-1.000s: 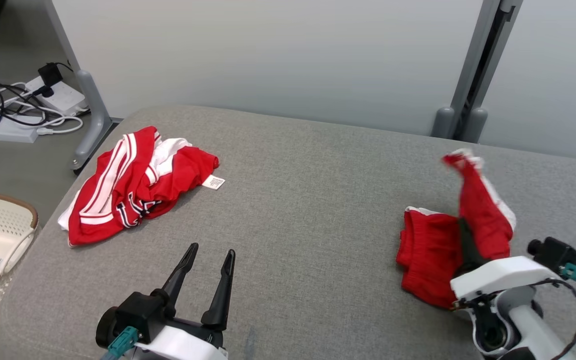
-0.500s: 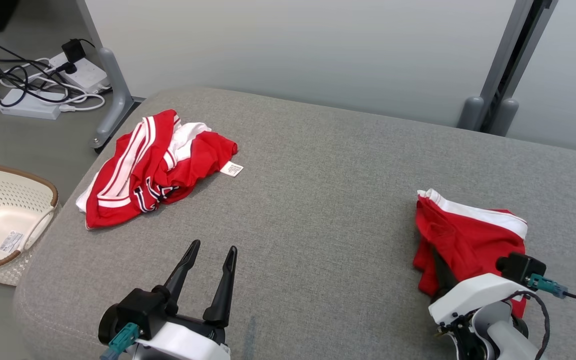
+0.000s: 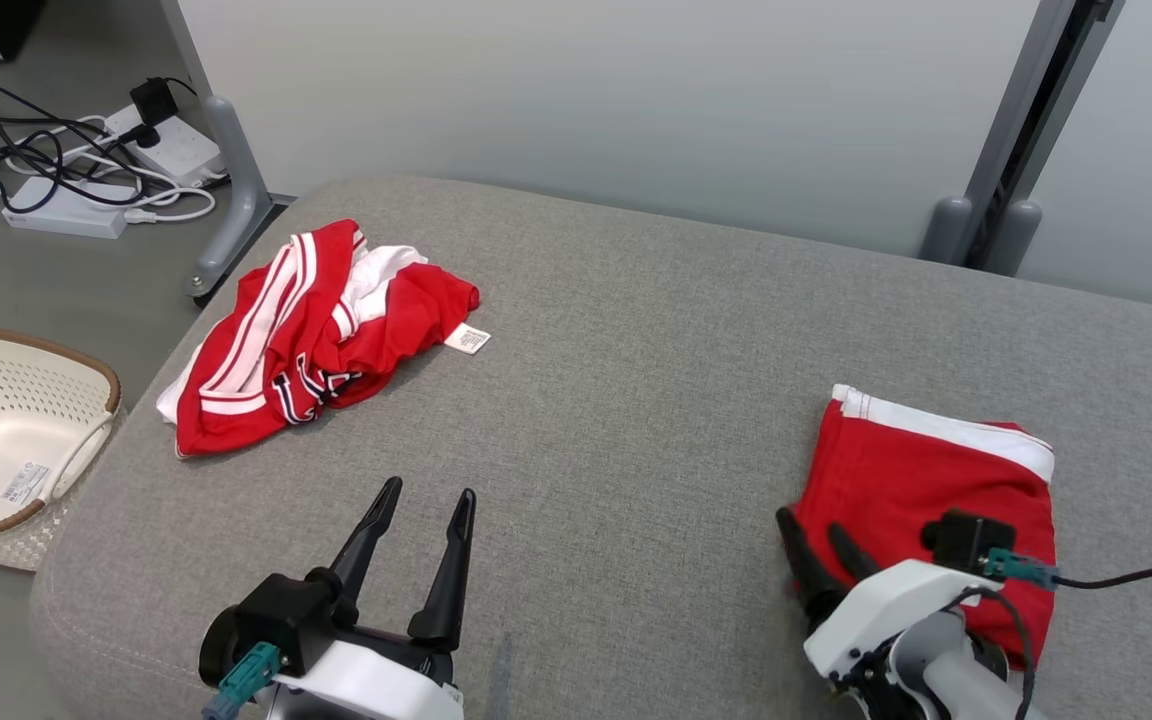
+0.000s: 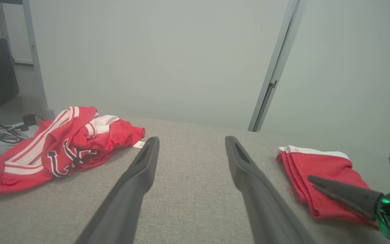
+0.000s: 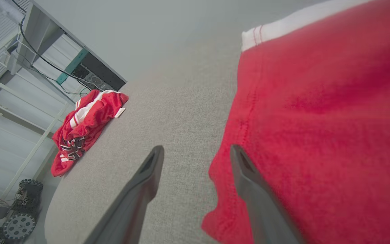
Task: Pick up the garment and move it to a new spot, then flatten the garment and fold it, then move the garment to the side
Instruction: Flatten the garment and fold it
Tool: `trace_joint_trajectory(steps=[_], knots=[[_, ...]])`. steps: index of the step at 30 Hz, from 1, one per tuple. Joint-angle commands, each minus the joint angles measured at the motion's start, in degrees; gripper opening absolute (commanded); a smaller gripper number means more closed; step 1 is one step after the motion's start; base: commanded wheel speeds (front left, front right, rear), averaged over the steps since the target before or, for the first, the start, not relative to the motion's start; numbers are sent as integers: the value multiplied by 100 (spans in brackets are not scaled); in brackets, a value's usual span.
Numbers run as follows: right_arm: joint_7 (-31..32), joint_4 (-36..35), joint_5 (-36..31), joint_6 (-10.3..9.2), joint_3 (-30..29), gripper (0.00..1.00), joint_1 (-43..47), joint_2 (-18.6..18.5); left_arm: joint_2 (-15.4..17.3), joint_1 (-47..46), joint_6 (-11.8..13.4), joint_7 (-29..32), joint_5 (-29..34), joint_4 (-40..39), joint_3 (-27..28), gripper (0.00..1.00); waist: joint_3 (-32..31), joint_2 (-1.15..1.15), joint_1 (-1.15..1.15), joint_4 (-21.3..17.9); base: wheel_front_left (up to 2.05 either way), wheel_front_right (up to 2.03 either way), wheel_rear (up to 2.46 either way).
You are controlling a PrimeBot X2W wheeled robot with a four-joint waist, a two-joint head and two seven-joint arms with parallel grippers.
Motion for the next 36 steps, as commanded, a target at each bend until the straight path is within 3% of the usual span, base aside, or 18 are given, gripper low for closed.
trace_joint_trajectory(steps=[1, 10, 14, 18, 22, 26, 27, 31, 36], knots=[[96, 96, 25, 0, 129, 100, 30, -6, 21, -14, 18, -8, -32, 0, 10, 100, -16, 0, 0, -11, 0, 0, 0], [164, -52, 359, 0, 554, 100, -62, 44, 21, -4, 38, -8, 8, -36, 65, 100, -98, 0, 0, -148, 0, 0, 0], [24, -453, 438, 0, 539, 100, -147, -237, 20, 20, 36, -8, 49, -97, 134, 100, -178, 0, 0, -324, 0, 0, 0], [-55, -838, 25, 0, 499, 100, -230, -696, 22, 50, 47, -9, 57, -195, 216, 100, -282, 0, 0, -524, 0, 0, 0], [-55, -1408, -929, 0, -191, 100, -136, -1104, 22, 91, 75, -8, 5, -293, 312, 100, -327, 0, 0, -740, 0, 0, 0], [-54, -1911, -1725, 0, -875, 100, 130, -1205, 23, 106, 82, -9, 18, -353, 384, 100, -341, 0, 0, -890, 0, 0, 0], [-55, -2269, -2311, 0, -1285, 100, 328, -1240, 21, 115, 85, -8, 27, -384, 427, 100, -344, 0, 0, -981, 0, 0, 0], [-52, -2844, -3180, 0, -2056, 100, 859, -1024, 22, 138, 95, -8, 51, -422, 478, 100, -341, 0, 0, -1140, 0, 0, 0], [-53, -3275, -3731, 0, -2685, 100, 1399, -630, 21, 210, 118, -8, 124, -493, 520, 100, -331, 0, 0, -1291, 0, 0, 0]])
